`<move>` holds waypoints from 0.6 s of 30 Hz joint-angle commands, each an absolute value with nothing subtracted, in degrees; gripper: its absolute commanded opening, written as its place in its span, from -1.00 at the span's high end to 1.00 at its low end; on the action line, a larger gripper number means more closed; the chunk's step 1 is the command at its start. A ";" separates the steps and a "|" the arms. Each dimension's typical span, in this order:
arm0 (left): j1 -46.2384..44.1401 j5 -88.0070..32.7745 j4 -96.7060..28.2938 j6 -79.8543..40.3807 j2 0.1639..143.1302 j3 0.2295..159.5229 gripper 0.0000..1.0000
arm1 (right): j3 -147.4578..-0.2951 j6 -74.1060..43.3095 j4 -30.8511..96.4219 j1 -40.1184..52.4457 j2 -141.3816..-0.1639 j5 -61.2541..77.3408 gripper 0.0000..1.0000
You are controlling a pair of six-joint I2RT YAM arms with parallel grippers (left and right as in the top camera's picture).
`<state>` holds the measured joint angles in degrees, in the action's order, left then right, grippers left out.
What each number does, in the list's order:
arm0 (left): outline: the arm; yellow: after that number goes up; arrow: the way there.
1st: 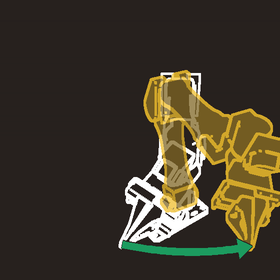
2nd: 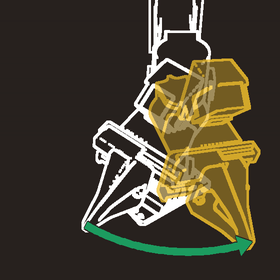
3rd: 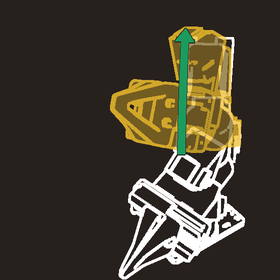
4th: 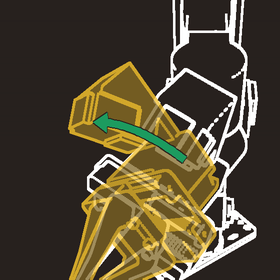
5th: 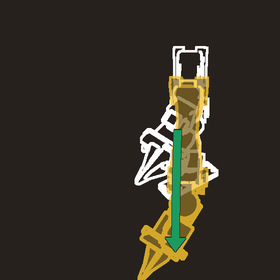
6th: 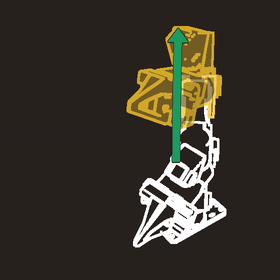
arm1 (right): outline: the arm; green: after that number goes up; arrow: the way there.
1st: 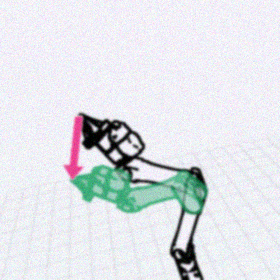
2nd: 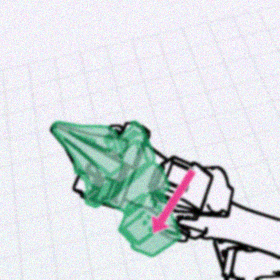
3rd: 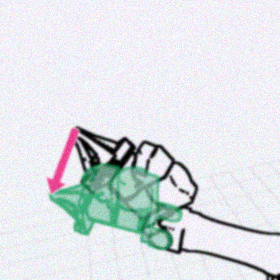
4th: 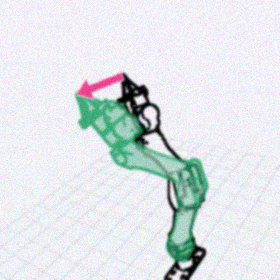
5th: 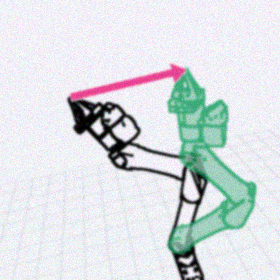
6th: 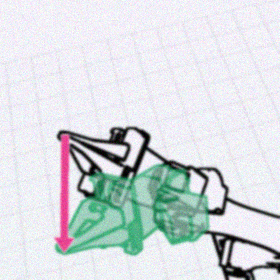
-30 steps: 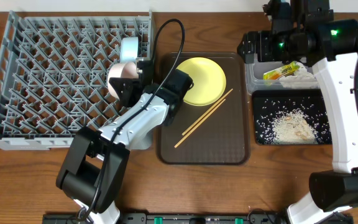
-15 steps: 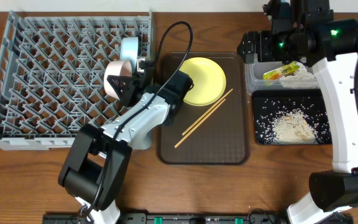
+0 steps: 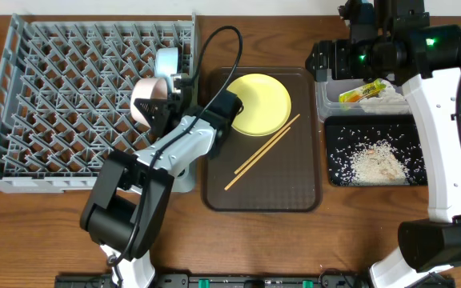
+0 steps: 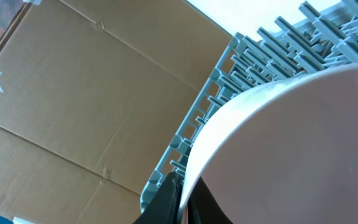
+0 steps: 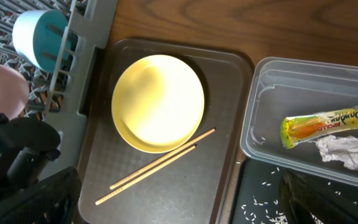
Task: Sort waste into correct bins and load items into the dishwasher
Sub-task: 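Move the left gripper to the yellow plate's left edge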
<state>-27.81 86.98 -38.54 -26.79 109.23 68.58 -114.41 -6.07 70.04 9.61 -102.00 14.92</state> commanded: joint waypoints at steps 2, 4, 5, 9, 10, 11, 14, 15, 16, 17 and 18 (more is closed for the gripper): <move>-29.69 85.86 -38.72 -27.51 110.06 68.45 0.85 | -114.58 -6.15 70.08 10.15 -102.35 14.81 -0.99; -30.81 82.00 -39.40 -27.53 110.06 68.45 0.85 | -114.58 -6.15 70.08 10.15 -102.35 14.81 -0.98; -31.27 79.96 -39.88 -27.53 110.06 68.45 0.85 | -114.58 -6.15 70.08 10.15 -102.35 14.81 -0.98; -31.90 72.88 -41.58 -27.51 110.06 68.45 0.57 | -114.58 -6.15 70.08 10.15 -102.35 14.81 -0.98; -31.90 71.96 -41.91 -27.53 110.06 68.47 0.48 | -114.58 -6.15 70.08 10.15 -102.35 14.81 -0.99; -31.90 71.00 -42.24 -27.53 110.06 68.47 0.33 | -114.58 -6.15 70.08 10.15 -102.35 14.81 -0.98; -31.90 69.78 -42.35 -27.57 109.86 68.47 -0.14 | -114.58 -6.15 70.08 10.15 -102.35 14.81 -0.98; -31.90 69.56 -42.33 -27.79 109.65 68.47 -0.25 | -114.58 -6.15 70.08 10.15 -102.35 14.81 -0.98; -31.90 69.01 -42.35 -27.79 109.14 68.53 -0.32 | -114.58 -6.15 70.08 10.15 -102.35 14.81 -0.98; -31.90 68.05 -42.35 -27.75 108.57 68.60 -0.38 | -114.58 -6.15 70.08 10.15 -102.35 14.81 -0.99; -31.90 66.78 -42.37 -27.73 107.77 68.84 -0.43 | -114.58 -6.15 70.08 10.15 -102.35 14.81 -0.99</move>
